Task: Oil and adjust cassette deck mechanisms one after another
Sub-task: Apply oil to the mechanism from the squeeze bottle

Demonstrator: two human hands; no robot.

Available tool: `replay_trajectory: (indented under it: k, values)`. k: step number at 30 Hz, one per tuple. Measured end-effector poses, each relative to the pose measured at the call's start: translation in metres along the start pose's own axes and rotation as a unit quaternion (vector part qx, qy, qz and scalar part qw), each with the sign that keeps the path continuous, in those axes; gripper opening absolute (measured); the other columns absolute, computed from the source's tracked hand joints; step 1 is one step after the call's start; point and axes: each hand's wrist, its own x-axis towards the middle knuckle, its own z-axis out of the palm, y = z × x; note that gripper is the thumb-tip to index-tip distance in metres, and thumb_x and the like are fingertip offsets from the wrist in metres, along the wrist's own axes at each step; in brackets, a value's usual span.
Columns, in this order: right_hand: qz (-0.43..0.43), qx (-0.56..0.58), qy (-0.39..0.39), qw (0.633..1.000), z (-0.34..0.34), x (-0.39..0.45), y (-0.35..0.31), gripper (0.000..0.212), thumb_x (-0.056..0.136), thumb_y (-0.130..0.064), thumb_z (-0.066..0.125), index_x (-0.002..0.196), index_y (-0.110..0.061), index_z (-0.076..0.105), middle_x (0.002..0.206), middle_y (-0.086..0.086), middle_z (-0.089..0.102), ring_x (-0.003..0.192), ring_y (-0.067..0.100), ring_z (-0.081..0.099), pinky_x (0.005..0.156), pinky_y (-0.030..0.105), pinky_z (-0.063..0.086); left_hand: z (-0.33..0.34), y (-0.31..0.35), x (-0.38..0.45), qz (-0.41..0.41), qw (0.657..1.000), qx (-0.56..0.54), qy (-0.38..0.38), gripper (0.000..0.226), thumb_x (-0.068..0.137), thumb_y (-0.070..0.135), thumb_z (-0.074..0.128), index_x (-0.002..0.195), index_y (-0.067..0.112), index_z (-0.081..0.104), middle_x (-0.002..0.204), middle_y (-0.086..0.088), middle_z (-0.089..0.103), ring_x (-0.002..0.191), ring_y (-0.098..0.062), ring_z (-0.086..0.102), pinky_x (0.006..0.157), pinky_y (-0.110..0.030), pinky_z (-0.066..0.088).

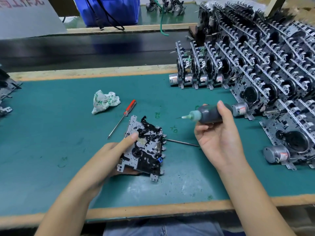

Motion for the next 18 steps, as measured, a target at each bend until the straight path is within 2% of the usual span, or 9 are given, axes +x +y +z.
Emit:
replay_trajectory:
  k: [1, 3, 5, 8, 10, 12, 13, 15, 18]
  values:
    - [0.002, -0.022, -0.003, 1.0, 0.0, -0.001, 0.0, 0.027, 0.07, -0.038, 0.063, 0.084, -0.015, 0.059, 0.071, -0.002, 0.059, 0.049, 0.004, 0.041, 0.04, 0.014, 0.038, 0.002, 0.003, 0.0, -0.008, 0.993, -0.101, -0.059, 0.042, 0.071, 0.05, 0.064, 0.079, 0.01, 0.076, 0.086, -0.003, 0.074, 0.076, -0.012, 0.072, 0.07, -0.027, 0.058]
    - [0.001, -0.062, -0.012, 0.998, 0.0, -0.002, 0.001, 0.03, 0.071, -0.044, 0.061, 0.083, -0.017, 0.061, 0.071, -0.002, 0.056, 0.046, 0.004, 0.039, 0.038, 0.015, 0.037, 0.006, 0.005, 0.001, -0.009, 0.959, -0.238, -0.152, 0.037, 0.072, 0.03, 0.071, 0.099, 0.005, 0.075, 0.104, -0.014, 0.071, 0.094, -0.024, 0.07, 0.07, -0.029, 0.058]
    - [-0.001, -0.061, -0.02, 0.998, 0.001, -0.004, 0.002, 0.031, 0.071, -0.046, 0.06, 0.08, -0.017, 0.062, 0.069, -0.001, 0.056, 0.043, 0.004, 0.038, 0.037, 0.015, 0.036, 0.011, 0.004, 0.005, 0.005, 0.95, -0.258, -0.179, 0.034, 0.067, 0.018, 0.074, 0.096, 0.001, 0.075, 0.109, -0.021, 0.069, 0.097, -0.029, 0.069, 0.073, -0.03, 0.057]
    - [-0.006, -0.033, -0.028, 0.999, 0.004, -0.006, 0.003, 0.033, 0.071, -0.048, 0.059, 0.076, -0.016, 0.062, 0.061, -0.003, 0.057, 0.039, 0.004, 0.037, 0.036, 0.014, 0.034, 0.023, 0.003, 0.01, -0.007, 0.924, -0.341, -0.169, 0.024, 0.059, -0.004, 0.063, 0.081, -0.009, 0.071, 0.099, -0.027, 0.068, 0.087, -0.033, 0.07, 0.068, -0.034, 0.058]
    - [-0.011, -0.023, -0.029, 0.999, 0.006, -0.007, 0.003, 0.033, 0.071, -0.047, 0.058, 0.075, -0.015, 0.061, 0.058, -0.004, 0.056, 0.037, 0.004, 0.036, 0.035, 0.014, 0.033, 0.028, 0.001, 0.014, -0.01, 0.895, -0.411, -0.175, 0.035, 0.054, -0.011, 0.054, 0.086, -0.013, 0.066, 0.104, -0.03, 0.066, 0.093, -0.038, 0.068, 0.078, -0.041, 0.058]
    - [-0.014, -0.013, -0.03, 0.999, 0.007, -0.008, 0.002, 0.032, 0.072, -0.045, 0.058, 0.077, -0.014, 0.06, 0.058, -0.003, 0.056, 0.038, 0.004, 0.036, 0.035, 0.014, 0.033, 0.027, -0.002, 0.014, -0.014, 0.871, -0.447, -0.203, 0.053, 0.048, -0.016, 0.05, 0.099, -0.013, 0.064, 0.118, -0.03, 0.06, 0.11, -0.041, 0.06, 0.101, -0.048, 0.045]
    - [-0.015, -0.01, -0.03, 0.999, 0.007, -0.009, 0.002, 0.032, 0.072, -0.045, 0.058, 0.077, -0.013, 0.059, 0.059, -0.003, 0.055, 0.038, 0.004, 0.036, 0.035, 0.014, 0.033, 0.025, -0.005, 0.013, -0.017, 0.861, -0.458, -0.222, 0.059, 0.045, -0.017, 0.052, 0.103, -0.013, 0.063, 0.124, -0.03, 0.057, 0.116, -0.042, 0.056, 0.107, -0.049, 0.037]
    - [-0.022, -0.011, -0.029, 0.999, 0.004, -0.011, 0.003, 0.032, 0.072, -0.045, 0.058, 0.077, -0.013, 0.059, 0.059, -0.003, 0.055, 0.04, 0.004, 0.037, 0.035, 0.014, 0.033, 0.023, -0.011, 0.009, -0.029, 0.844, -0.473, -0.252, 0.07, 0.037, -0.017, 0.058, 0.106, -0.012, 0.063, 0.13, -0.029, 0.053, 0.121, -0.043, 0.051, 0.11, -0.053, 0.031]
    - [-0.045, -0.029, -0.021, 0.998, -0.001, -0.016, 0.009, 0.029, 0.072, -0.044, 0.059, 0.068, -0.016, 0.067, 0.059, -0.003, 0.056, 0.044, 0.005, 0.043, 0.036, 0.015, 0.034, 0.024, -0.023, 0.002, -0.029, 0.82, -0.496, -0.285, 0.069, 0.036, -0.015, 0.06, 0.104, -0.008, 0.067, 0.125, -0.025, 0.057, 0.115, -0.04, 0.057, 0.1, -0.057, 0.041]
